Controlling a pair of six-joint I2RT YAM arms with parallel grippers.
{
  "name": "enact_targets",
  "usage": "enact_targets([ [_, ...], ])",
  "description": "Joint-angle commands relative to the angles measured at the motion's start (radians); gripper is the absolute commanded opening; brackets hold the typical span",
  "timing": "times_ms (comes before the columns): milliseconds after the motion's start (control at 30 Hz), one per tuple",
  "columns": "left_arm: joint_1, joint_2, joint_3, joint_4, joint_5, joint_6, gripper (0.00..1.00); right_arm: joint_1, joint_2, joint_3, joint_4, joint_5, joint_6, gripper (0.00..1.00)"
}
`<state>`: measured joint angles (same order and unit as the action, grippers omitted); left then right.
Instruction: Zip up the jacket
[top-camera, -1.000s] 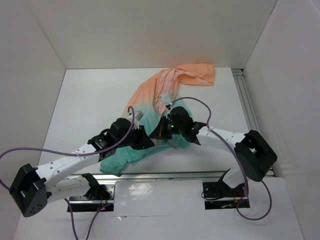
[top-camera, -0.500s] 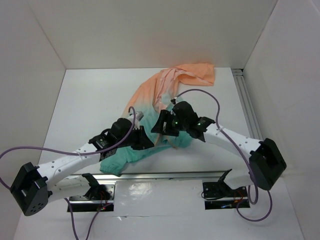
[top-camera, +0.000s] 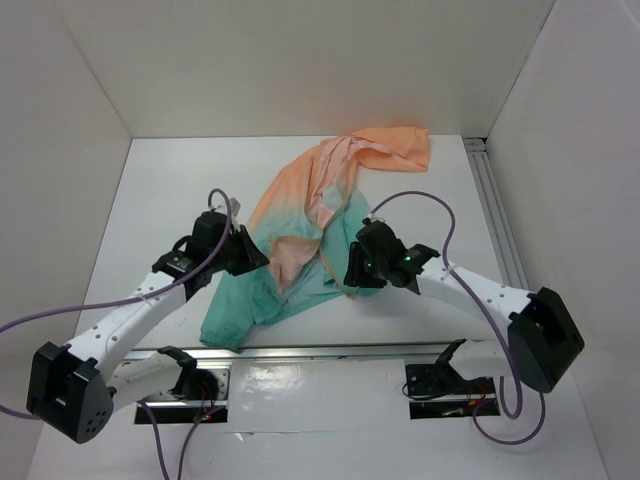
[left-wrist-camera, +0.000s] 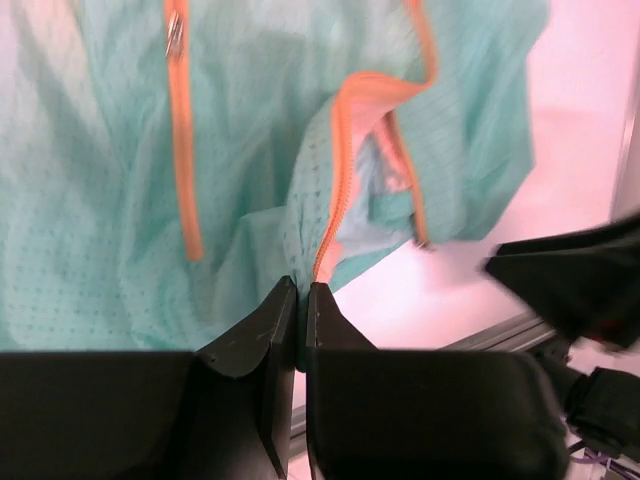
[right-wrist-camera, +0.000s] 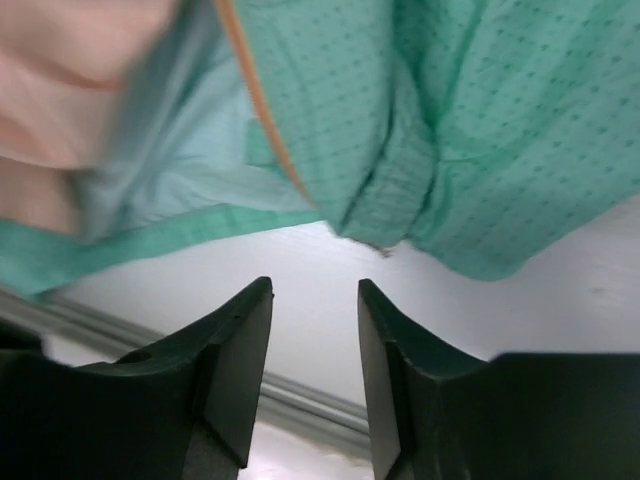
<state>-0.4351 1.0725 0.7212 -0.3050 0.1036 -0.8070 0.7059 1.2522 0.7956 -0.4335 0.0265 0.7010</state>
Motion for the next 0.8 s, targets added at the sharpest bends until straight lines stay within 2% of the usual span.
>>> enact_targets([
  [0, 0.024, -0.040, 0.119, -0.036, -0.006, 0.055, 0.00, -0.005, 0.076, 0.054, -0.047, 0.061, -0.133, 0.48],
  [167, 0.024, -0.020, 0.144, -0.048, 0.031, 0.065, 0.00, -0.005, 0.228, 0.137, -0.025, 0.012, -0.253, 0.57],
  [267, 0.024, -0.020, 0.135, -0.048, 0.054, 0.055, 0.00, -0.005, 0.311, 0.172, -0.036, -0.014, -0.294, 0.57],
  [400, 0.024, -0.020, 0.113, -0.029, 0.088, 0.046, 0.00, 0.006, 0.332, 0.186, -0.048, -0.002, -0.319, 0.57],
  [600, 0.024, -0.011, 0.104, -0.020, 0.097, 0.037, 0.00, 0.038, 0.362, 0.195, -0.070, 0.007, -0.359, 0.52],
  [667, 0.024, -0.002, 0.104, -0.011, 0.107, 0.037, 0.00, 0.049, 0.391, 0.204, -0.070, 0.007, -0.359, 0.39],
  [767, 0.024, -0.002, 0.104, -0.002, 0.116, 0.037, 0.00, 0.061, 0.421, 0.215, -0.079, 0.001, -0.373, 0.37],
])
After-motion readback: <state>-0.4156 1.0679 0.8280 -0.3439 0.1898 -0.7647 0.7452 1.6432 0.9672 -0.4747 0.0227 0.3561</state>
